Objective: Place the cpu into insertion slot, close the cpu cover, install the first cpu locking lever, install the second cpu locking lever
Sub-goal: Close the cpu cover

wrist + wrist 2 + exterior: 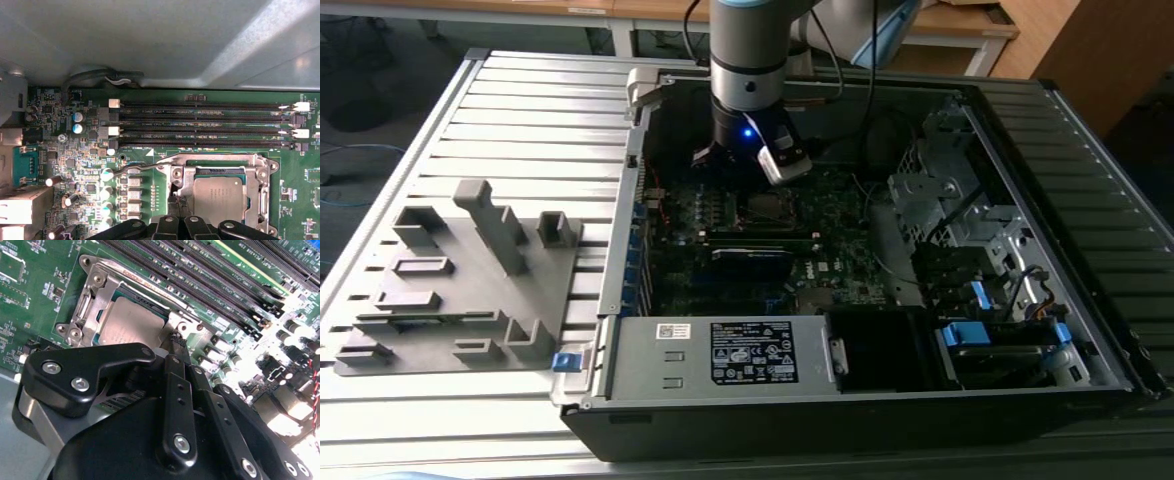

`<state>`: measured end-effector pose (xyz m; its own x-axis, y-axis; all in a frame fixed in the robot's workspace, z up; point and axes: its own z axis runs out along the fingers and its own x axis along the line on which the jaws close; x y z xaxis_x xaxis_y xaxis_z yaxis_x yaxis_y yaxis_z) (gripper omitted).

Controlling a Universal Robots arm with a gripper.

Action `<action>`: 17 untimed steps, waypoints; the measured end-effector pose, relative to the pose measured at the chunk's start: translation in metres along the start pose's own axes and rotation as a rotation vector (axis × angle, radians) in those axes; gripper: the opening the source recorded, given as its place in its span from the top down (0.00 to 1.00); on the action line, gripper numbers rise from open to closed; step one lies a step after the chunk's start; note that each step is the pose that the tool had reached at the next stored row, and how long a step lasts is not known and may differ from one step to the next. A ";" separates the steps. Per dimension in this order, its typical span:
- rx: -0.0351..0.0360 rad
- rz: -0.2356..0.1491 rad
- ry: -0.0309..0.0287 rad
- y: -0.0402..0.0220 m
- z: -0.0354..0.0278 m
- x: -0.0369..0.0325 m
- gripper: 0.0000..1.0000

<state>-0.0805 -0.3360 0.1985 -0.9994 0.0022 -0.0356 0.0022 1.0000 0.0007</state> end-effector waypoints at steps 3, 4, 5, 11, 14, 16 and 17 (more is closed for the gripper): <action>-0.0011 0.000 -0.0005 0.0003 -0.0033 -0.0002 0.89; 0.0004 0.000 0.0003 0.0000 -0.0048 -0.0001 0.89; 0.0001 0.000 0.0001 0.0000 -0.0053 -0.0002 0.89; 0.0004 0.000 -0.0008 0.0000 -0.0053 0.0000 0.89; 0.0009 0.000 -0.0017 -0.0001 -0.0022 0.0003 0.89; 0.0017 0.000 -0.0014 -0.0002 -0.0010 0.0005 0.89; 0.0015 0.000 -0.0014 -0.0002 -0.0009 0.0005 0.89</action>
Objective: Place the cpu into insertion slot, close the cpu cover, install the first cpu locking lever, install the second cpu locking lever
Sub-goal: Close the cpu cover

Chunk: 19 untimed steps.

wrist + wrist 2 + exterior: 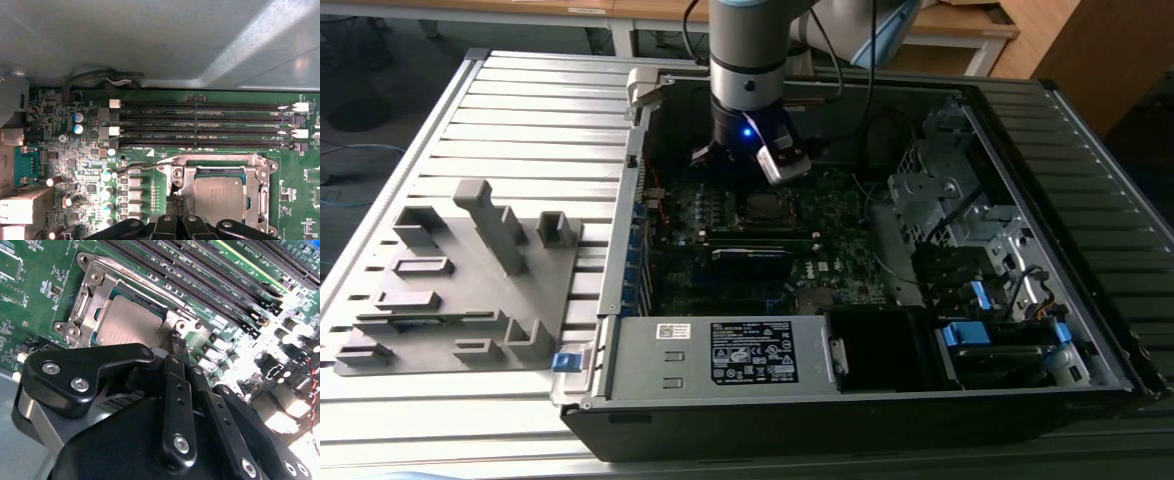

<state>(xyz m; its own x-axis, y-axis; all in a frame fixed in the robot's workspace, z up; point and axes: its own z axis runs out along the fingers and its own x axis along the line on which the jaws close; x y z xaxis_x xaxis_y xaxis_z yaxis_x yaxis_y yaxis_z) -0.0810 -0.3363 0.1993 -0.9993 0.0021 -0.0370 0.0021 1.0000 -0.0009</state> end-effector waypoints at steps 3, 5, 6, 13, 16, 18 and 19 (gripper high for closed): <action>-0.0010 0.000 -0.0007 0.0002 0.0004 -0.0001 0.89; -0.0009 0.000 -0.0007 0.0002 0.0004 -0.0001 0.89; -0.0009 0.000 -0.0007 0.0002 0.0005 -0.0001 0.89; -0.0023 0.000 -0.0017 0.0004 -0.0011 -0.0003 0.89; -0.0014 0.000 -0.0011 0.0002 -0.0034 -0.0003 0.89; -0.0011 0.000 -0.0008 0.0002 -0.0047 -0.0003 0.89; -0.0012 0.000 -0.0009 0.0002 -0.0053 -0.0003 0.89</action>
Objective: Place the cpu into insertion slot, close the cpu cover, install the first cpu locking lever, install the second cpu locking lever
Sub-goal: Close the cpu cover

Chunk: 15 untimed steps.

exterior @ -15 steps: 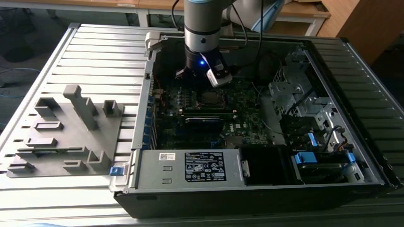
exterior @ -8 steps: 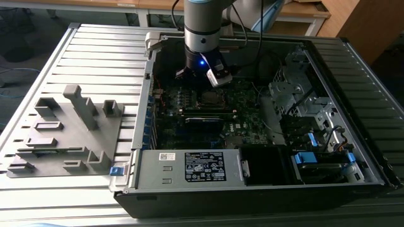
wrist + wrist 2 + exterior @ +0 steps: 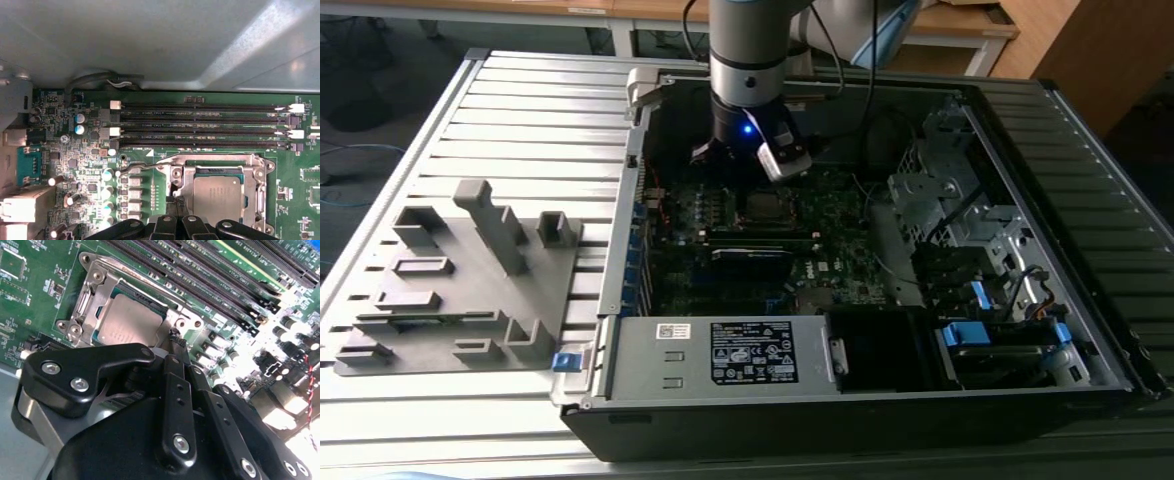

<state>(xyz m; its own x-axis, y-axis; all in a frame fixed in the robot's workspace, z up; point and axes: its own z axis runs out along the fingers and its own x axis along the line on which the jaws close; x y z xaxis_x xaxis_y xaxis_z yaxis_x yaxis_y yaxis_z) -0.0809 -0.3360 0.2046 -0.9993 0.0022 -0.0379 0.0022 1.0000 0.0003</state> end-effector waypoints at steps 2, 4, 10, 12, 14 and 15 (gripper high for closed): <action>0.0001 0.000 0.0001 0.0000 -0.0019 -0.0001 0.89; 0.0001 0.000 0.0000 0.0000 -0.0049 -0.0002 0.89; 0.0000 0.000 0.0000 0.0000 -0.0127 -0.0005 0.89; 0.0000 0.000 -0.0006 0.0000 -0.0134 -0.0004 0.89; 0.0001 0.000 -0.0007 0.0000 -0.0155 -0.0004 0.89; 0.0001 0.000 -0.0006 0.0000 -0.0178 -0.0005 0.89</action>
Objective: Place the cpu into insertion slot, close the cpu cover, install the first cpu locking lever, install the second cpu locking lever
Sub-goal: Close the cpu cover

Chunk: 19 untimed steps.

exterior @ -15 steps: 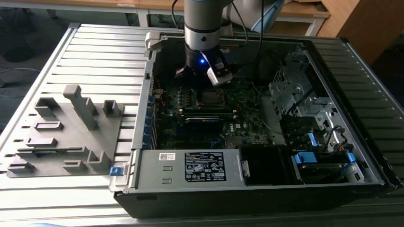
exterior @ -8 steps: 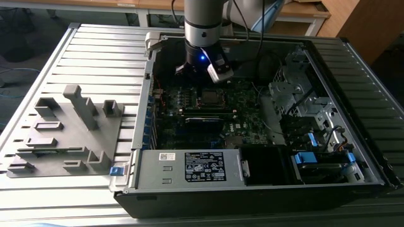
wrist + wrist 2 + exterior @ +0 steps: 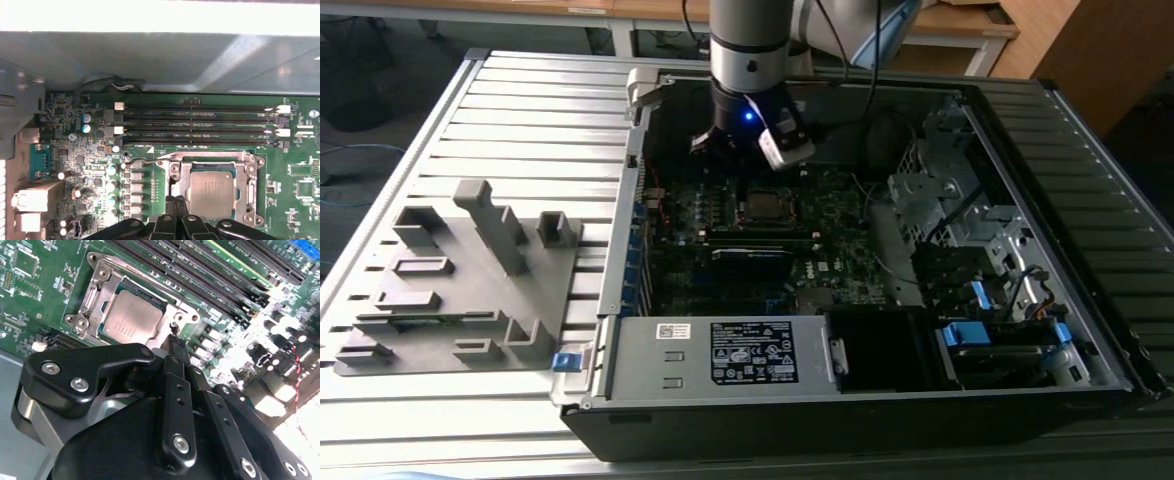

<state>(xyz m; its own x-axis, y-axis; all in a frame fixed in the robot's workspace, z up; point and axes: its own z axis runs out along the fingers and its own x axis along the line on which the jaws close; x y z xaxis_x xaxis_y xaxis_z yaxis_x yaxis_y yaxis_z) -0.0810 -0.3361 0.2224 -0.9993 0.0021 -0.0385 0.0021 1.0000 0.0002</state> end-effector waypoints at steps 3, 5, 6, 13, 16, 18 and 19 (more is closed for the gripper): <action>0.0000 0.000 0.0000 0.0000 -0.0065 -0.0002 0.89; 0.0000 0.000 -0.0001 0.0000 -0.0102 -0.0004 0.89; -0.0001 0.000 -0.0001 0.0000 -0.0114 -0.0004 0.89; 0.0000 0.000 0.0000 0.0000 -0.0114 -0.0072 0.89; 0.0000 0.000 0.0000 0.0000 -0.0110 -0.0168 0.89; -0.0001 0.000 0.0000 0.0001 -0.0107 -0.0237 0.89; 0.0000 0.000 0.0000 0.0001 -0.0105 -0.0274 0.89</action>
<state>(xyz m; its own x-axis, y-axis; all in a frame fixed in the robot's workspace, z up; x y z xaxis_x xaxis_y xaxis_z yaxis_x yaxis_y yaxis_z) -0.0541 -0.3361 0.2340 -0.9993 0.0021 -0.0385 0.0021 1.0000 0.0002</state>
